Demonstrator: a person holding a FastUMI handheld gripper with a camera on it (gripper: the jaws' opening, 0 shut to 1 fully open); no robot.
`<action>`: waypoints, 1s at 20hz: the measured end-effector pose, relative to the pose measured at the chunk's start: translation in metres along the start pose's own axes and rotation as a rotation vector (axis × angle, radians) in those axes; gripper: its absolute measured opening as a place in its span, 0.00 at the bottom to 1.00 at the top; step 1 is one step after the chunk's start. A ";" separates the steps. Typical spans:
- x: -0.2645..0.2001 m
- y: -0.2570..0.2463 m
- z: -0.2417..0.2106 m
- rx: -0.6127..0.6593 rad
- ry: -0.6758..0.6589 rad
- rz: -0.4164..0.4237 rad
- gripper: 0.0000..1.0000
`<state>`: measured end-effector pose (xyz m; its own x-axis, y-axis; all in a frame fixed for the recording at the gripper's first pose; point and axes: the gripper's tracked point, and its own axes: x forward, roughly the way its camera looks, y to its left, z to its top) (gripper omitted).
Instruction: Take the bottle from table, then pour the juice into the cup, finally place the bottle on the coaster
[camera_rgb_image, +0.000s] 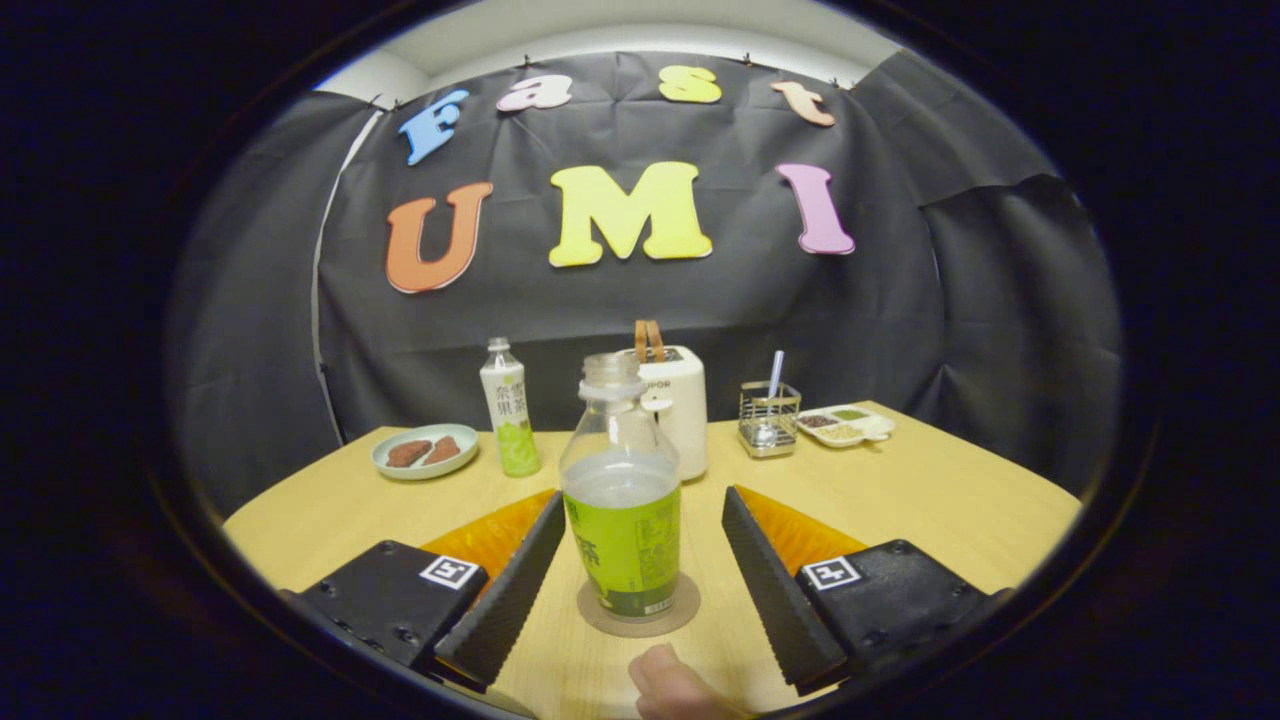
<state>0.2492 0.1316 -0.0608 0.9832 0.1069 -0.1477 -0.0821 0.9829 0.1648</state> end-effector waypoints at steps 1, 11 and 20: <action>-0.010 -0.004 0.005 0.001 -0.004 -0.012 1.00; -0.161 -0.030 0.062 -0.114 -0.207 -0.057 1.00; -0.276 -0.049 0.050 -0.132 -0.227 -0.054 1.00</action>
<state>-0.0103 0.0468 0.0211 0.9969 0.0317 0.0726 -0.0341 0.9989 0.0320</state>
